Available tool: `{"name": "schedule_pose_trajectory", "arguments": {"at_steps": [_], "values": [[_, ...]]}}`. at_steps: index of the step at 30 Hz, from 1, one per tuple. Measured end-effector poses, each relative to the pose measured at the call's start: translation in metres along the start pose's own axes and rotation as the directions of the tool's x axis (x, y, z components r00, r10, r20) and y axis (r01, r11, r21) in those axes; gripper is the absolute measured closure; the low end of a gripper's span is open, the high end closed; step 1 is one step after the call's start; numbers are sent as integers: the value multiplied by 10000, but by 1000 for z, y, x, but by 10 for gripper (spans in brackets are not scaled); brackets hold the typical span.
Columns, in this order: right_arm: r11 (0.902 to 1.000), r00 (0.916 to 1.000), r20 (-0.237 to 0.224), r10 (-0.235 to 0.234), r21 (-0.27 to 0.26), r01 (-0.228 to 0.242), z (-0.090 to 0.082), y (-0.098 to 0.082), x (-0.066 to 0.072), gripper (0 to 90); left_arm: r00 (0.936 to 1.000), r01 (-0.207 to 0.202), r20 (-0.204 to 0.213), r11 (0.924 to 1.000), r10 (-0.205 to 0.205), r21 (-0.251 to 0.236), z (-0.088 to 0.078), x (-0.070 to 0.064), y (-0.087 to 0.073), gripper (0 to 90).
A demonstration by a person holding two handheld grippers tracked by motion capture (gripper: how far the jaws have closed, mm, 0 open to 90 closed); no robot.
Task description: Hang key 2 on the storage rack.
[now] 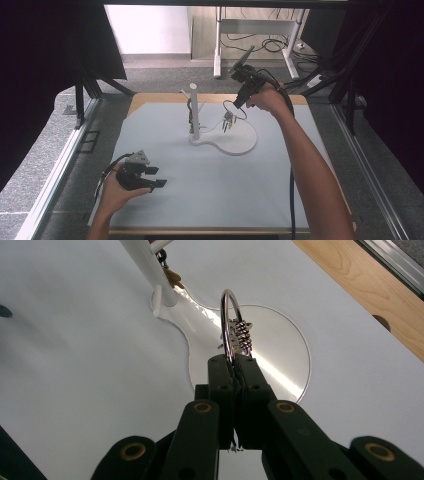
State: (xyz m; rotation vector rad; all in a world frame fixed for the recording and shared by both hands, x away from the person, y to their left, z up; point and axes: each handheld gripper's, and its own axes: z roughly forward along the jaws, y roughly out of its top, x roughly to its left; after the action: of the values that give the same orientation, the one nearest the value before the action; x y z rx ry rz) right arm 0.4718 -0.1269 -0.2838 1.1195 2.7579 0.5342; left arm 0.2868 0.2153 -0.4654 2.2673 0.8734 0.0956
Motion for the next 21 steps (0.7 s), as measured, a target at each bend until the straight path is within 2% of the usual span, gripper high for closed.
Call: {"name": "schedule_pose_trajectory", "arguments": {"at_steps": [21], "values": [[9999,9999,159,15,132,-17,19,28,0,879,9999,-74,130,9999,73,74,0,2,0,395]]}}
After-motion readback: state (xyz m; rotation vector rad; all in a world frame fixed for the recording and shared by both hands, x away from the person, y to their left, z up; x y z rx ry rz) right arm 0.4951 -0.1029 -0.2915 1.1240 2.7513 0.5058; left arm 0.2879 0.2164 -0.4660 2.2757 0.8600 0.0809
